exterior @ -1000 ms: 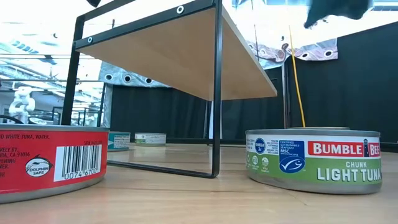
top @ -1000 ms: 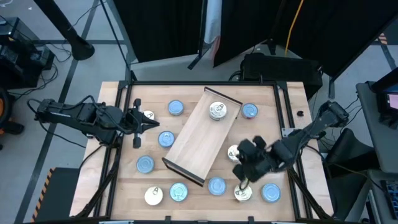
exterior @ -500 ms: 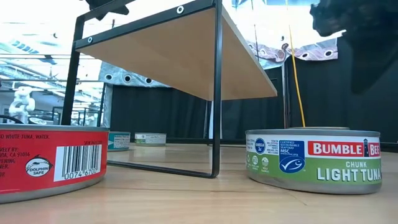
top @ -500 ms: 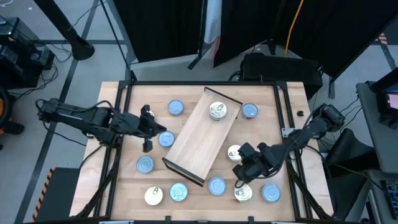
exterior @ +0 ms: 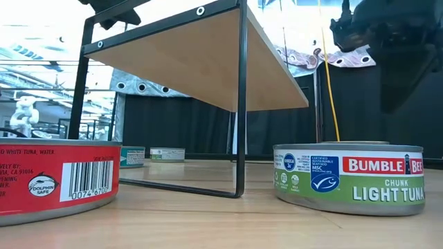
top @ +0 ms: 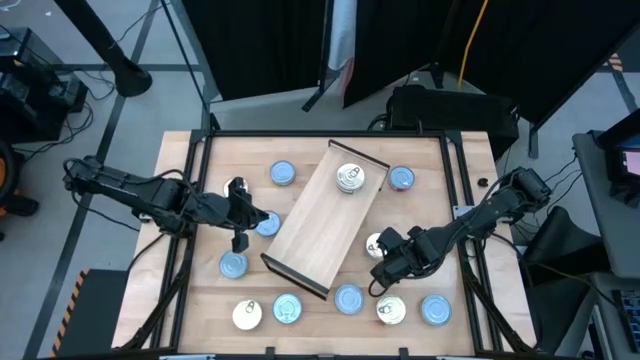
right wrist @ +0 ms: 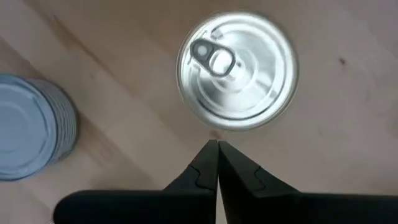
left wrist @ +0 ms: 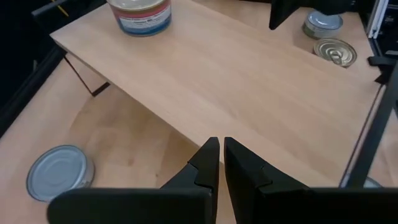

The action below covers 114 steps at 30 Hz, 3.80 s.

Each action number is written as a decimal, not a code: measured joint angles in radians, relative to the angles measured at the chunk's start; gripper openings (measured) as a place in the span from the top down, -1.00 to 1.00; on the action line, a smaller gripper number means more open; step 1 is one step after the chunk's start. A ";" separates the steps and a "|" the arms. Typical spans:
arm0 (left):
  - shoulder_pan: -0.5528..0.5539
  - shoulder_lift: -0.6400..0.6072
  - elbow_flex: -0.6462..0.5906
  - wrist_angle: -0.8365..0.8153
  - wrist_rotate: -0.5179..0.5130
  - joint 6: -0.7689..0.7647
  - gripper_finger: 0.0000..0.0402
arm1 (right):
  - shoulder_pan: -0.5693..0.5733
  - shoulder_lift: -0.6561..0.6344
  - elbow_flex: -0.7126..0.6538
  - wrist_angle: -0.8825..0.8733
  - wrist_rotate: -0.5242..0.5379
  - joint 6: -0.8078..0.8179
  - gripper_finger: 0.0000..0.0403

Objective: Stack canned seafood by type on shelf
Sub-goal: Stack the blue tuna can on top of the blue tuna can on the shelf

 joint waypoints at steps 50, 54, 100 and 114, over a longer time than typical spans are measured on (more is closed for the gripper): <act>-0.045 -0.001 0.001 -0.025 -0.059 -0.006 0.86 | 0.038 0.223 -0.002 0.019 -0.033 0.032 0.98; -0.052 -0.001 0.001 -0.024 -0.061 -0.011 0.86 | 0.068 0.243 -0.002 0.022 -0.028 0.043 0.98; -0.035 -0.138 0.002 -0.233 -0.400 -0.170 0.86 | -0.200 -0.003 0.026 -0.022 -0.137 -1.554 -0.68; 0.087 -0.138 0.002 -0.233 -0.406 -0.214 0.86 | -0.212 -0.003 -0.132 0.113 -0.136 -1.578 -0.61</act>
